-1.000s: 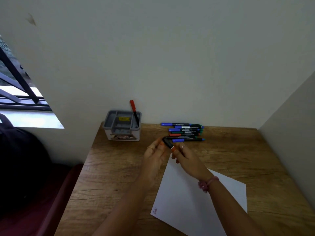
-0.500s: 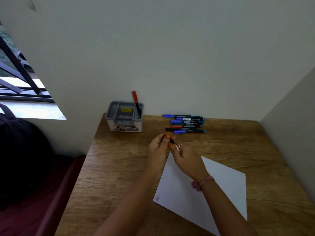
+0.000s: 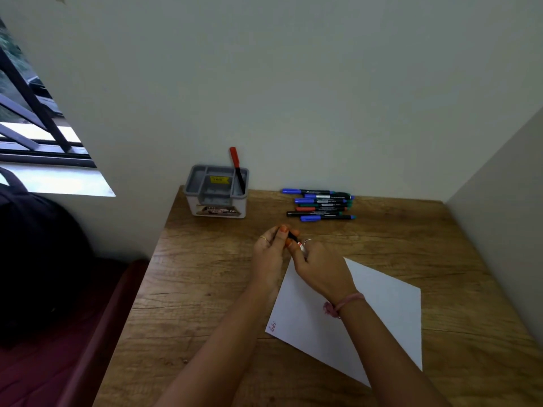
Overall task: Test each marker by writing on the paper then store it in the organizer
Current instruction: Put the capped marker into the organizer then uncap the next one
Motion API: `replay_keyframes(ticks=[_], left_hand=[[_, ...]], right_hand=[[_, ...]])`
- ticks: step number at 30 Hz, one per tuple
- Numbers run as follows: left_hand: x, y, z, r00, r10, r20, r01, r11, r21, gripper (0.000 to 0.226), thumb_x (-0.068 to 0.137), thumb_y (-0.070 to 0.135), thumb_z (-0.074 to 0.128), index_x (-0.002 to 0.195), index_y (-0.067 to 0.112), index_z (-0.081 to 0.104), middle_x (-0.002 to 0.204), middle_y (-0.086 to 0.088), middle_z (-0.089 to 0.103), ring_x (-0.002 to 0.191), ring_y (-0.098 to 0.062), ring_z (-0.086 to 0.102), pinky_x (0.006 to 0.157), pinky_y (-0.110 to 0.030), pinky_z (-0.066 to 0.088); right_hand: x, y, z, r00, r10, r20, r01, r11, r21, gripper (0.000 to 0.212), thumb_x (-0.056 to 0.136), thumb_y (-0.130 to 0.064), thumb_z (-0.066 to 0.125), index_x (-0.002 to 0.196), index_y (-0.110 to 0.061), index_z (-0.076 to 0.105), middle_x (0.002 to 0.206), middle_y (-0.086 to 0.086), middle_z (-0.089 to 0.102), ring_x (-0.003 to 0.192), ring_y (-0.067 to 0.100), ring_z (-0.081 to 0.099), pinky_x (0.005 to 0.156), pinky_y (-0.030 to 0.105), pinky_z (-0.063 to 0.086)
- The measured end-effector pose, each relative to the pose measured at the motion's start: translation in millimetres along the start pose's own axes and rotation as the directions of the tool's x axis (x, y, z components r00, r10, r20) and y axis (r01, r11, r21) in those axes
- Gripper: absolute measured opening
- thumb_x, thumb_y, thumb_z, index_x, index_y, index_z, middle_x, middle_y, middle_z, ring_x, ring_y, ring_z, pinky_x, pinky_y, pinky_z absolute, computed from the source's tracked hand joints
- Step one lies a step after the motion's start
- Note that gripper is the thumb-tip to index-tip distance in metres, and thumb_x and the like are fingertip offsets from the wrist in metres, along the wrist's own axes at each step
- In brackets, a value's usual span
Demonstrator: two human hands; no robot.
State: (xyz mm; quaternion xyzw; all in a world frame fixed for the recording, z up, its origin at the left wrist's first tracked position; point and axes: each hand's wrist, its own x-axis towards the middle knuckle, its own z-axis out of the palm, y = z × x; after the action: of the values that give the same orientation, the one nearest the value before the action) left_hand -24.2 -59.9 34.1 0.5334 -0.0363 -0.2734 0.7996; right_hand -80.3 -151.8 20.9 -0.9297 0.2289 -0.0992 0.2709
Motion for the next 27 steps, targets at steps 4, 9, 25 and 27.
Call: replay_keyframes(ticks=[4,9,25,27], left_hand=[[-2,-3,1,0.998,-0.048,-0.034,0.047,0.998,-0.034,0.019,0.095,0.015,0.050,0.085,0.012,0.066,0.083,-0.007,0.068,0.082,-0.019,0.063,0.079,-0.031,0.052],[-3,-9,3,0.994,-0.090,-0.063,0.085,0.992,-0.091,0.020,0.094,0.015,0.051,0.084,0.011,0.069,0.086,-0.010,0.069,0.088,-0.024,0.062,0.093,-0.042,0.047],[-1,8,-5,0.984,-0.091,-0.153,0.074,0.991,-0.114,0.017,0.094,0.017,0.053,0.082,0.017,0.065,0.090,-0.005,0.072,0.094,-0.016,0.067,0.080,-0.026,0.048],[-1,9,-6,0.983,-0.130,-0.131,0.114,0.985,-0.127,0.014,0.094,0.016,0.051,0.087,0.016,0.063,0.093,-0.006,0.071,0.096,-0.014,0.066,0.079,-0.024,0.047]], right_hand=[[-2,2,3,1.000,-0.006,-0.001,0.006,0.999,-0.046,0.039,0.096,-0.040,0.041,0.067,-0.015,0.051,0.058,-0.004,0.047,0.054,0.011,0.044,0.049,0.021,0.025],[-7,0,2,1.000,-0.004,-0.019,0.002,0.993,-0.122,0.036,0.096,-0.040,0.039,0.070,-0.018,0.049,0.066,0.000,0.051,0.062,0.015,0.048,0.053,0.024,0.029],[-16,15,-33,0.978,0.198,-0.061,-0.205,0.966,-0.157,0.057,0.083,-0.067,0.040,0.072,-0.014,0.057,0.056,-0.005,0.048,0.059,0.015,0.055,0.045,0.021,0.032],[-14,17,-39,0.975,0.220,-0.027,-0.221,0.960,-0.170,0.065,0.081,-0.068,0.043,0.097,-0.008,0.063,0.069,-0.002,0.054,0.069,0.015,0.056,0.050,0.021,0.035]])
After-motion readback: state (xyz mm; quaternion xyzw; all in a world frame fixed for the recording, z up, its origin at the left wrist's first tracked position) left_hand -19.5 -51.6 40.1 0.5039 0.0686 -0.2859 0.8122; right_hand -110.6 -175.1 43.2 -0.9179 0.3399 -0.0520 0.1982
